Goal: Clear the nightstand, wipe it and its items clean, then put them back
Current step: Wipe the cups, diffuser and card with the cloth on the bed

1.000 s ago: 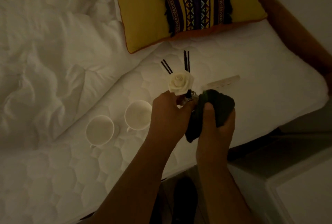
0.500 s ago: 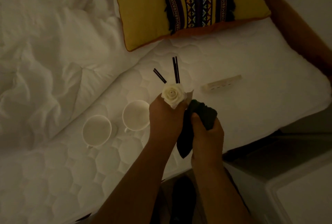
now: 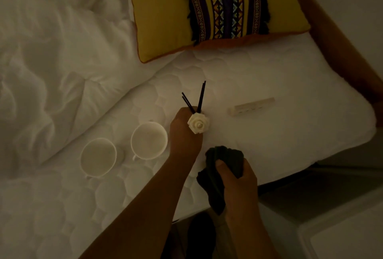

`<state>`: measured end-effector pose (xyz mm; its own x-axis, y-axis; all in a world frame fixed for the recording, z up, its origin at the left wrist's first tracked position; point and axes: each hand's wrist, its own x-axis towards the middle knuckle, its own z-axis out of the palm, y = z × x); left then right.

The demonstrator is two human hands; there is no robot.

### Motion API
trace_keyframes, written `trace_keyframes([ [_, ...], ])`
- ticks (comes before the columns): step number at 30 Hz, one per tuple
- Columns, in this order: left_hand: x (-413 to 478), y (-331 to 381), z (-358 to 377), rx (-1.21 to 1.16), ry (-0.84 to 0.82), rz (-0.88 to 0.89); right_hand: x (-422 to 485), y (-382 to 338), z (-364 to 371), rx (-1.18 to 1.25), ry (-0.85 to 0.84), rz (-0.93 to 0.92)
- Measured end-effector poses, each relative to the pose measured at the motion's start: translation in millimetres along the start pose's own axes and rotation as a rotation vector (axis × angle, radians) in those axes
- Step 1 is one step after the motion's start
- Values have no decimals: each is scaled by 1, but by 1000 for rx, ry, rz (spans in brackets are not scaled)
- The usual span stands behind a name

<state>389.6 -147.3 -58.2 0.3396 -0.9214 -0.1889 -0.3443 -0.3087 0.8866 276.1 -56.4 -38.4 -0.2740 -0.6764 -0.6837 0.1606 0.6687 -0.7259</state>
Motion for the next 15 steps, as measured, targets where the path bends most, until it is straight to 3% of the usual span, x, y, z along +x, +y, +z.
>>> trace_keyframes([
  [6, -9, 3, 4, -73, 30, -32, 4, -10, -13, -4, -27, -33],
  [11, -35, -1, -2, 2, -7, -192, 4, -23, -29, 3, -37, -69],
  [15, -67, -1, 3, -11, 71, -294, 2, -32, -45, 11, -17, -96],
])
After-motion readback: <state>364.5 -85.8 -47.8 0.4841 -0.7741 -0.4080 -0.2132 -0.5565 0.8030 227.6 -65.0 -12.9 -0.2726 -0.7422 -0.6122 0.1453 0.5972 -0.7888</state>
